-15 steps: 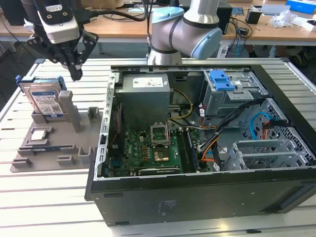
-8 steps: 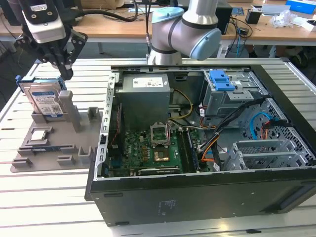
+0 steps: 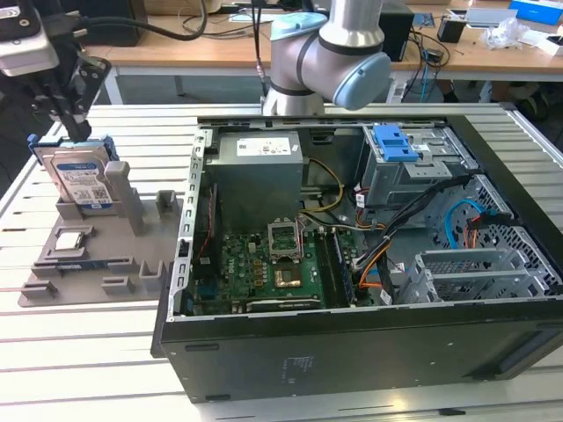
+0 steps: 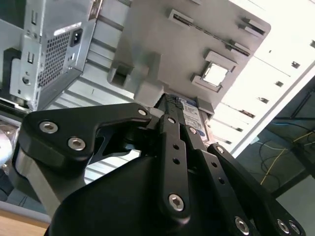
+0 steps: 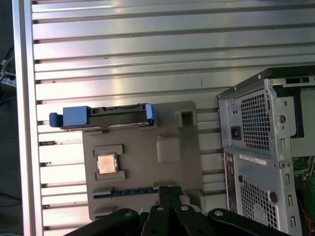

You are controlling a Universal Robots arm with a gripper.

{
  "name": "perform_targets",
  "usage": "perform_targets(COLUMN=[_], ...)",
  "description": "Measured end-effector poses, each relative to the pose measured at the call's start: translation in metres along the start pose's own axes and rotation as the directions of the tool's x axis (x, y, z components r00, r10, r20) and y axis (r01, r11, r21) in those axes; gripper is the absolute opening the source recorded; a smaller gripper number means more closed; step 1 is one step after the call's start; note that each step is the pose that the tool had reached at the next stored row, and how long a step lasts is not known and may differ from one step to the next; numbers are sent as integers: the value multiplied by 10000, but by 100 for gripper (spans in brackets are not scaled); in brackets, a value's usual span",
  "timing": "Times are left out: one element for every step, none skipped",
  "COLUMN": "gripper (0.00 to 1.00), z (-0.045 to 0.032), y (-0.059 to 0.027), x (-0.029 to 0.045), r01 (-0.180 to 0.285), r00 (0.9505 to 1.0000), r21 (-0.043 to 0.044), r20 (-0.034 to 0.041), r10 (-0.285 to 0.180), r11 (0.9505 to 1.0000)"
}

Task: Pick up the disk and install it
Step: 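Reach for the disk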

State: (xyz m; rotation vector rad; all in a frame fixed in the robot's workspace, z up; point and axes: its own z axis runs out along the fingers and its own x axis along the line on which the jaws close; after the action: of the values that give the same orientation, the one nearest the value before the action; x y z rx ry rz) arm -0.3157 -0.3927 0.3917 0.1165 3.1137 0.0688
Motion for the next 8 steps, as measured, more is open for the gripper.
perform_targets(gripper=[11,11,11,11,11,11,11,11], z=[1,1,3,4,4,5,14,24], y=[2,4,9,13,18,26,54,72], x=[58,96,149,186,228,279,420,476], r01=[-2,-2,0,1,0,-2,1,-2], r00=[10000,10000,10000,10000,10000,10000,10000,10000], r21=[-1,0,0,0,-1,0,1,1], r20=[0,0,0,1,0,0,0,0], r10=[2,2,0,-1,0,2,-1,2], r11=[10000,10000,10000,10000,10000,10000,10000,10000])
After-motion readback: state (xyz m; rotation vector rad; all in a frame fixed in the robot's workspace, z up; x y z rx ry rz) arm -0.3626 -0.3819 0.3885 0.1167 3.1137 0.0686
